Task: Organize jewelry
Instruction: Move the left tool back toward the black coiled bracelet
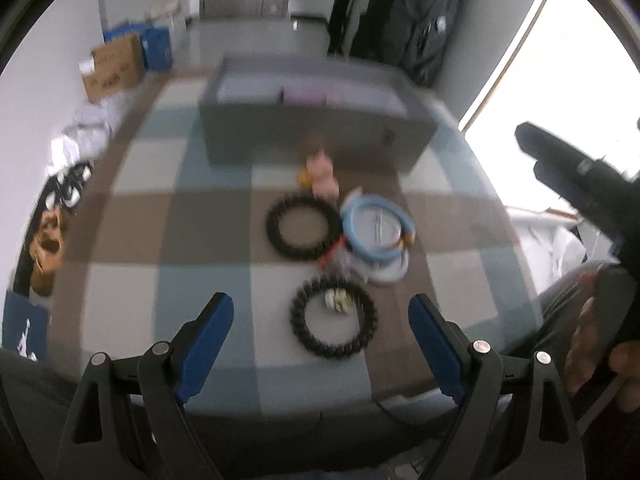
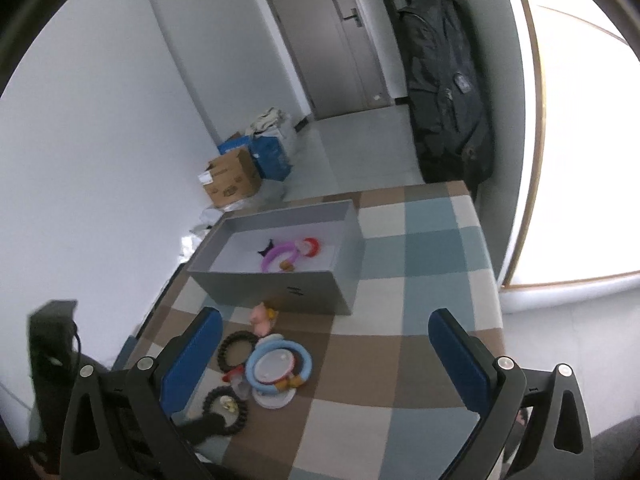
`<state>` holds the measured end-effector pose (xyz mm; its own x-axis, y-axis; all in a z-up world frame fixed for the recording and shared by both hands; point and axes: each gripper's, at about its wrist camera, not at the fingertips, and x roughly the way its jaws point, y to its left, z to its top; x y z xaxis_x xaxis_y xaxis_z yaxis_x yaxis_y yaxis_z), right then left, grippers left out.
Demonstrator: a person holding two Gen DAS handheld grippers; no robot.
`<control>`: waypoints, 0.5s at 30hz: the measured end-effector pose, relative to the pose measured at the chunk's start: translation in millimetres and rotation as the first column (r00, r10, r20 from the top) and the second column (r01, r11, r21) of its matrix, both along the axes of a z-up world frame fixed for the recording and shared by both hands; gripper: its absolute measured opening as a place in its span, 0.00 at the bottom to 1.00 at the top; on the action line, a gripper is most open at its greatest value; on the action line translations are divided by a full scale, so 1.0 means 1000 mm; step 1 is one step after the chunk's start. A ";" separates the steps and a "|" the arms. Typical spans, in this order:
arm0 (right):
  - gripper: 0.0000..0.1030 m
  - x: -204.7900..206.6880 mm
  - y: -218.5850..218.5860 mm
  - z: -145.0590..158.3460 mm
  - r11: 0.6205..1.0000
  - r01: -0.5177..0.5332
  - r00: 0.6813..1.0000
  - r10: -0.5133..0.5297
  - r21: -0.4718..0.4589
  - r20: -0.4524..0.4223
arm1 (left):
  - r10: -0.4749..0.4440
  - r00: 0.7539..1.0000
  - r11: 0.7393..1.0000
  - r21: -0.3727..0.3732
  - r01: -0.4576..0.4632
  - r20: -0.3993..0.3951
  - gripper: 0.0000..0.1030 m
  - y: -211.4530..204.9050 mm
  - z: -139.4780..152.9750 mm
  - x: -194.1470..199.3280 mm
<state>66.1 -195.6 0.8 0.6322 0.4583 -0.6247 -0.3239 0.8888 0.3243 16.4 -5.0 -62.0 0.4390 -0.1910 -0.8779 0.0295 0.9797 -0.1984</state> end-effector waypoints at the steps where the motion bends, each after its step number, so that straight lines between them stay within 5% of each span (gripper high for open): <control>1: 1.00 0.000 0.000 0.000 1.000 0.000 1.000 0.000 -0.003 -0.002 | -0.002 1.000 1.000 0.003 0.002 -0.018 0.84 -0.001 -0.003 0.000; 11: 1.00 -0.001 -0.004 0.001 1.000 0.006 1.000 -0.006 0.006 -0.006 | -0.034 0.999 0.989 0.142 0.038 -0.033 0.83 -0.022 -0.012 -0.001; 15: 1.00 0.000 -0.005 0.001 1.000 0.008 1.000 -0.008 0.009 -0.007 | -0.073 0.997 0.981 0.179 0.075 -0.015 0.68 -0.032 -0.009 -0.006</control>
